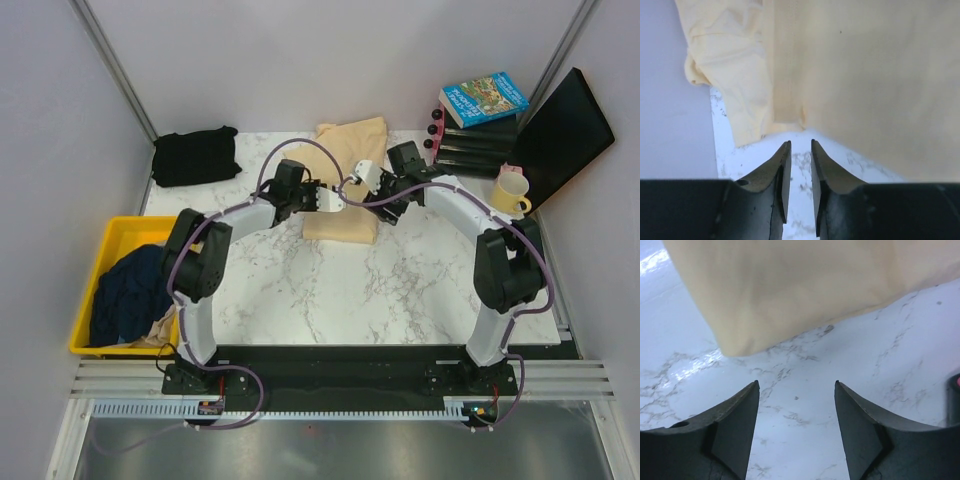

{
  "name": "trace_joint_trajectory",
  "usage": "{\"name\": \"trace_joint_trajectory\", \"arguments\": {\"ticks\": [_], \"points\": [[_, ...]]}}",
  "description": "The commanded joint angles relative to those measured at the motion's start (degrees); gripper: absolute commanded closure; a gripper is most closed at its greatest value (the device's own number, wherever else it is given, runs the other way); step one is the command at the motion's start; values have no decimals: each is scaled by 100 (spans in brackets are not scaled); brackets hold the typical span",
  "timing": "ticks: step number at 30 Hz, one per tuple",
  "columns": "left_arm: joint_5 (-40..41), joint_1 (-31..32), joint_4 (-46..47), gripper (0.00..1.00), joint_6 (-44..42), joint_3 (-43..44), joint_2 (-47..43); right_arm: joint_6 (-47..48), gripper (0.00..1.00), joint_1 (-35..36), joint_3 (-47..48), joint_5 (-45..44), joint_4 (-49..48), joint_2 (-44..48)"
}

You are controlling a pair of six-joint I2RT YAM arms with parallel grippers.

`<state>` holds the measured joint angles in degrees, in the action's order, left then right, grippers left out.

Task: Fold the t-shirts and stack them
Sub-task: Grab one side of the 2/3 rectangular tshirt with both arms

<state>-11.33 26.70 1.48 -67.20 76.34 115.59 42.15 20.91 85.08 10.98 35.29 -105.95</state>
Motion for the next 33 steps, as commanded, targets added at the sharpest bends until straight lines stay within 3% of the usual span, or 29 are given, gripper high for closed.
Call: {"name": "trace_joint_trajectory", "arguments": {"ticks": [1, 5, 9, 12, 14, 21, 26, 30, 33], "points": [[-772, -121, -356, 67, -311, -785, -1388, 232, 30, 54, -482, 352, 189, 549], [-1371, -209, -622, 62, -600, -1568, -2110, 285, 29, 185, -861, 387, 84, 698], [-1696, -209, -640, 69, -856, -2148, -2269, 346, 29, 379, -1186, 265, -320, 716], [-1828, -200, -657, 73, -891, -2176, -2146, 417, 29, 528, -1248, 203, -478, 611], [-1942, -191, -666, 83, -953, -2149, -2041, 434, 28, 607, -1169, 150, -531, 541], [-2329, -104, -815, 82, -1243, -2096, -1900, 452, 28, 775, -941, 71, -620, 181], [-2418, -59, -1017, 75, -1514, -2166, -1821, 461, 28, 862, -923, 79, -707, -30], [-2242, -51, -1141, 63, -1787, -2202, -1663, 452, 28, 906, -897, 36, -786, -162], [-2005, -51, -1132, 48, -1911, -2184, -1531, 452, 28, 915, -835, -34, -839, -303]]}}
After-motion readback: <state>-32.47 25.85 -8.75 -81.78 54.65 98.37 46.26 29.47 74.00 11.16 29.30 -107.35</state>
